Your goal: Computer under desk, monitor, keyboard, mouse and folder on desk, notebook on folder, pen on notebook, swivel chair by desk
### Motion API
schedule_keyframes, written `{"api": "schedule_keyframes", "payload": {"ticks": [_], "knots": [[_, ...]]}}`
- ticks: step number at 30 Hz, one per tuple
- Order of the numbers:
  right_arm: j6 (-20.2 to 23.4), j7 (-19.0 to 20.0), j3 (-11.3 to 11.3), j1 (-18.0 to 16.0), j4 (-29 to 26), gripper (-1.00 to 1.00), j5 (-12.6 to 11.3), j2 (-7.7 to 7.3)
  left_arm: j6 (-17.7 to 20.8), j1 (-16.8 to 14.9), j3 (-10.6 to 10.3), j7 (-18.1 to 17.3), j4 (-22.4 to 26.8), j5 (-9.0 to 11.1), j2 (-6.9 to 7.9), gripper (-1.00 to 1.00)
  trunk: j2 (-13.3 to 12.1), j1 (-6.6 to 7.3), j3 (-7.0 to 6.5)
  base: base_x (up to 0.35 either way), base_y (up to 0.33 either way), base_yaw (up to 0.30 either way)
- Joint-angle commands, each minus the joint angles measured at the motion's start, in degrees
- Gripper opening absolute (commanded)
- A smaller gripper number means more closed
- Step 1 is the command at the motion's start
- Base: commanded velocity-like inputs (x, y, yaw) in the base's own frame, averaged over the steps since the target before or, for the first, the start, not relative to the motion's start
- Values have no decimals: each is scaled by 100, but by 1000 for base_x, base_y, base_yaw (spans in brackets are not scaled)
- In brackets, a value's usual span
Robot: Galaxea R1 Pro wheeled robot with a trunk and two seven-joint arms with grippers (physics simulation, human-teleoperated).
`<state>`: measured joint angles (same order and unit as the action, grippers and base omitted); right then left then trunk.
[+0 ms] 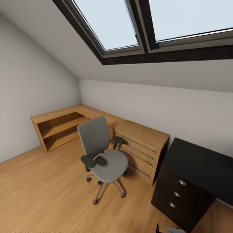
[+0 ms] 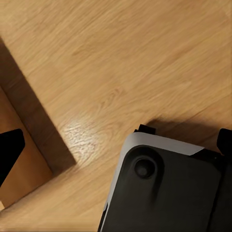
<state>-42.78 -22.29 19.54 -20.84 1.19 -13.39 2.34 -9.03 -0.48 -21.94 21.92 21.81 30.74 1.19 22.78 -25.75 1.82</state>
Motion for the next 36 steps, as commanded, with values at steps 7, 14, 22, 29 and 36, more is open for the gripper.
{"api": "schedule_keyframes", "payload": {"ticks": [7,14,22,29,36], "knots": [[13,-21,52,-8,13,100,-36,3,-21,-5,-51,31,0,59,4,100,14,-4,67,0,0,155],[25,-21,51,-8,12,100,-33,3,-22,-5,-55,31,-61,56,-4,100,14,-4,120,0,0,157],[24,-21,58,-8,11,100,-32,3,-23,-5,-56,31,-79,55,-15,100,14,-4,181,0,0,157],[26,-21,58,-8,12,100,-32,3,-23,-5,-56,30,-84,55,-20,100,14,-4,235,0,0,157],[25,-21,59,-8,12,100,-32,7,-21,-5,-56,31,-88,55,-22,100,14,-4,288,0,0,157]]}}
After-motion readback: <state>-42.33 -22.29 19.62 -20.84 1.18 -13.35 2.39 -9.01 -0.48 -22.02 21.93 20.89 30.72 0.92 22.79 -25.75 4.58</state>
